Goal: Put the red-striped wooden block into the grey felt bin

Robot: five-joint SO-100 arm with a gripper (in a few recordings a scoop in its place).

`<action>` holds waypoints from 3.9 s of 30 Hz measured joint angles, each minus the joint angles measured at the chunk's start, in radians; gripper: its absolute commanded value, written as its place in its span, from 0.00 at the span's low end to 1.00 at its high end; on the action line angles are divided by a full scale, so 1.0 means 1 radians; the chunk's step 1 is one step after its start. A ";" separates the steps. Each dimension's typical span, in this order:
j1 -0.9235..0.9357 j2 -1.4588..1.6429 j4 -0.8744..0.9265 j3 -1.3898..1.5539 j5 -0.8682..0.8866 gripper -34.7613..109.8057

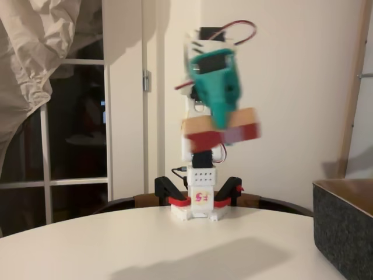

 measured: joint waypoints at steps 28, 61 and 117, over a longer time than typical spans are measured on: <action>-0.715 -0.264 -0.018 -0.083 -0.566 0.27; -0.750 -0.463 0.104 -0.275 -0.686 0.41; 0.920 0.413 0.181 0.666 0.281 0.34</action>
